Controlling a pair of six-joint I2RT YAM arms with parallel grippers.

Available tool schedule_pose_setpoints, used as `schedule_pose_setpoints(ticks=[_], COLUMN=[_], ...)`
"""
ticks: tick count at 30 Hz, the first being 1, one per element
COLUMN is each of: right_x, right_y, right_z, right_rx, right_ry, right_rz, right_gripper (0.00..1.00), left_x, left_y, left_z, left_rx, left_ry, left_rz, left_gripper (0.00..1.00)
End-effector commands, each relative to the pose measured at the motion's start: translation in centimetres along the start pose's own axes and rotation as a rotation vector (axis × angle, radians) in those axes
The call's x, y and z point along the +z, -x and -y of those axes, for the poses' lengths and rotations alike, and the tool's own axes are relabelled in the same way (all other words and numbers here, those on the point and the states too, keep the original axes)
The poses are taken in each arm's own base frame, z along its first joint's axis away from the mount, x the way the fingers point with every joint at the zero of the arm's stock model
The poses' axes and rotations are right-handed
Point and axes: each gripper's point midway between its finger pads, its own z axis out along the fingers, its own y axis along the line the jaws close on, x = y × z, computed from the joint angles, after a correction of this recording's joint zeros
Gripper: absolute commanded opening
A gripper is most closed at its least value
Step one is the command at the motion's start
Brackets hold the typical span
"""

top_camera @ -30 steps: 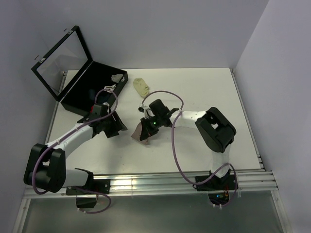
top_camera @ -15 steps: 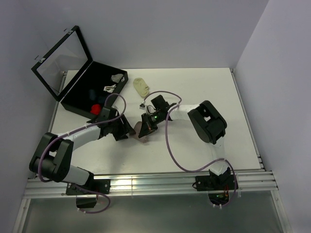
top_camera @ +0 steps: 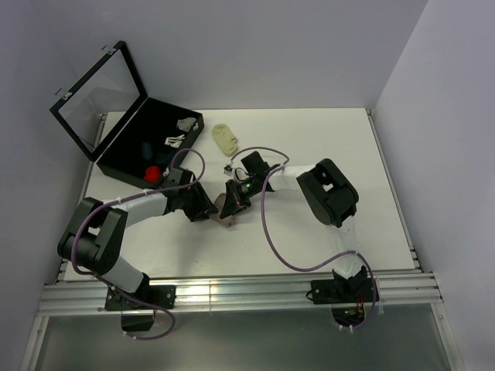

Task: Roll the socks
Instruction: Roll the sock at the center of the board.

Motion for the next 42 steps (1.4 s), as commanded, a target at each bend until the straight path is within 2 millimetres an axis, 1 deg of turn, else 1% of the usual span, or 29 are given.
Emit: schedule_pose_setpoints(ticks=[1,3,4,6,7,8,9,10,12,13,14,15,16,17,19,20,21,22,24,25,27,28,30,33,36,39,42], right_x=[-0.6,-1.2,-1.9,-2.4,-3.4,-3.6,-4.1,-5.1,-6.0,-6.8,-7.9,-7.1,-7.4,-7.6,-7.0,-6.7,-6.9,-5.9,-5.0,-4.1,-3.6,-3.3,-2.9,-2.0,-2.1,-2.1,-1.9], right_y=[1.6,1.9,2.2,2.3,2.7,2.7,2.9,3.1,3.6,3.7,4.3,3.6,3.6,3.6,3.1,2.9,3.0,2.5,2.2,1.9,1.9,1.9,1.9,1.6,1.8,2.0,2.2], right_z=[1.1,0.9,0.8,0.4,0.2,-0.1,-0.3,-1.0,-0.8,-1.7,-1.2,-2.3,-2.8,-3.0,-4.1,-4.5,-4.5,-5.2,-5.4,-5.2,-4.5,-3.7,-3.0,-1.3,-0.6,0.2,0.4], right_rx=[-0.064,-0.094,-0.129,-0.173,-0.219,-0.249,-0.277,-0.329,-0.404,-0.464,-0.487,-0.539,-0.574,-0.593,-0.66,-0.683,-0.7,-0.748,-0.782,-0.798,-0.795,-0.793,-0.789,-0.784,-0.775,-0.772,-0.786], right_ry=[-0.113,-0.143,-0.178,-0.224,-0.279,-0.31,-0.345,-0.388,-0.538,-0.58,-0.689,-0.708,-0.739,-0.776,-0.818,-0.826,-0.866,-0.871,-0.883,-0.89,-0.909,-0.933,-0.946,-0.965,-1.0,-1.033,-1.042], right_rz=[0.083,0.11,0.138,0.17,0.214,0.232,0.256,0.301,0.383,0.42,0.481,0.484,0.509,0.53,0.548,0.546,0.561,0.545,0.527,0.5,0.481,0.468,0.45,0.406,0.413,0.418,0.416], right_gripper=[0.13,0.21,0.28,0.35,0.38,0.42,0.45,0.48,0.5,0.52,0.52,0.53,0.53,0.53,0.52,0.5,0.49,0.48,0.48,0.48,0.48,0.48,0.48,0.49,0.49,0.52,0.54], left_x=[0.9,1.2,1.3,1.4,1.5,1.5,1.6,1.6,1.8,1.8,1.9,2.0,2.1,2.1,2.4,2.5,2.5,2.6,2.5,2.6,2.5,2.5,2.5,2.4,2.4,2.4,2.5], left_y=[0.8,0.8,0.9,0.9,1.2,1.4,1.2,1.6,1.9,2.0,2.0,2.2,2.1,2.1,2.1,2.0,2.1,2.1,2.3,2.2,2.3,2.3,2.4,2.2,2.2,2.1,2.0], left_z=[-1.3,-1.8,-1.8,-2.3,-2.0,-2.0,-2.3,-1.8,-1.7,-1.6,-1.5,-1.3,-1.4,-1.5,-1.5,-1.5,-1.5,-1.4,-1.2,-1.2,-1.0,-0.9,-0.9,-0.8,-0.7,-0.7,-0.4], left_rx=[-0.001,0.0,0.008,0.025,0.036,0.052,0.057,0.068,0.087,0.095,0.106,0.11,0.115,0.118,0.123,0.125,0.126,0.131,0.136,0.14,0.143,0.145,0.147,0.151,0.157,0.17,0.186], left_ry=[0.092,0.125,0.13,0.156,0.157,0.163,0.179,0.173,0.182,0.181,0.18,0.181,0.192,0.199,0.2,0.204,0.206,0.207,0.206,0.208,0.206,0.205,0.205,0.202,0.198,0.193,0.177], left_rz=[0.024,0.015,0.014,0.002,0.006,0.004,-0.009,-0.006,-0.013,-0.015,-0.021,-0.023,-0.034,-0.038,-0.048,-0.052,-0.054,-0.054,-0.051,-0.054,-0.052,-0.053,-0.051,-0.056,-0.058,-0.062,-0.07], left_gripper=[0.5,0.49,0.49,0.48,0.48,0.48,0.48,0.48,0.48,0.48,0.48,0.48,0.48,0.48,0.48,0.48,0.48,0.48,0.48,0.48,0.48,0.48,0.48,0.48,0.48,0.48,0.48])
